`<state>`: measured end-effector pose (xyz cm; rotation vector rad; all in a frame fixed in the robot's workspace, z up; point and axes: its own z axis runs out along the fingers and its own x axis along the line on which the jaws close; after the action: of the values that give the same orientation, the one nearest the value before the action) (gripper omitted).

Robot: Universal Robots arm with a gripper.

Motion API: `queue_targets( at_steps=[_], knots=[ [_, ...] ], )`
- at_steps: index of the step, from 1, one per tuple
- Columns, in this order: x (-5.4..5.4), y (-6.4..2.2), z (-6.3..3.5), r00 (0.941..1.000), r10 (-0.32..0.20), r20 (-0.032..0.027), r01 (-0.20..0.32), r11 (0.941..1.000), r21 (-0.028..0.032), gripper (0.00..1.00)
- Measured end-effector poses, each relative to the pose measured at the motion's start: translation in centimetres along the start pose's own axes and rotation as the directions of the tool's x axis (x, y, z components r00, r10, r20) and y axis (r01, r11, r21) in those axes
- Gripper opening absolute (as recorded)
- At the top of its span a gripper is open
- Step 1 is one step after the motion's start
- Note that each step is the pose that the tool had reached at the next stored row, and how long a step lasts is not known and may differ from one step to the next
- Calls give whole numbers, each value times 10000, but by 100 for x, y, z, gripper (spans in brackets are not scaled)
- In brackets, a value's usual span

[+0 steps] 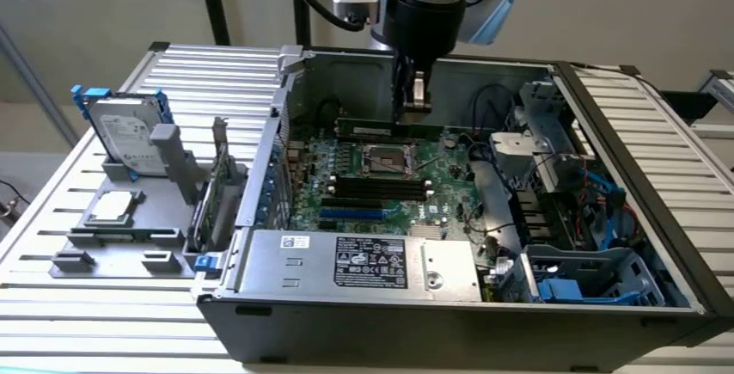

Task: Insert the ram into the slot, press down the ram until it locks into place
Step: 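Insert the ram into the slot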

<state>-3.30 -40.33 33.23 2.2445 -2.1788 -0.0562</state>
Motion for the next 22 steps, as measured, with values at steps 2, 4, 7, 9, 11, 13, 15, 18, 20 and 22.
queue_targets(
  at_steps=[2, 4, 7, 9, 11, 13, 15, 18, 20, 22],
  knots=[
    [0, -1, 36, 10000, -5, 1, 5, 10000, 0, 13],
    [1, -3, 72, 10000, -11, 0, 11, 10000, 0, 13],
    [2, -4, 126, 10000, -18, 1, 18, 10000, 0, 13],
    [2, -6, 163, 10000, -20, 1, 20, 10000, 0, 13],
    [3, -6, 199, 10000, -21, -1, 21, 10000, 0, 13],
    [4, -8, 235, 10000, -23, 0, 23, 10000, 0, 13],
    [4, -12, 272, 10000, -25, 0, 25, 10000, 0, 13],
    [6, -18, 326, 10000, -26, 0, 26, 10000, 0, 13],
    [7, -22, 363, 10000, -27, 1, 27, 10000, 0, 13],
    [8, -26, 399, 10000, -28, -1, 28, 10000, 0, 13]
  ],
)
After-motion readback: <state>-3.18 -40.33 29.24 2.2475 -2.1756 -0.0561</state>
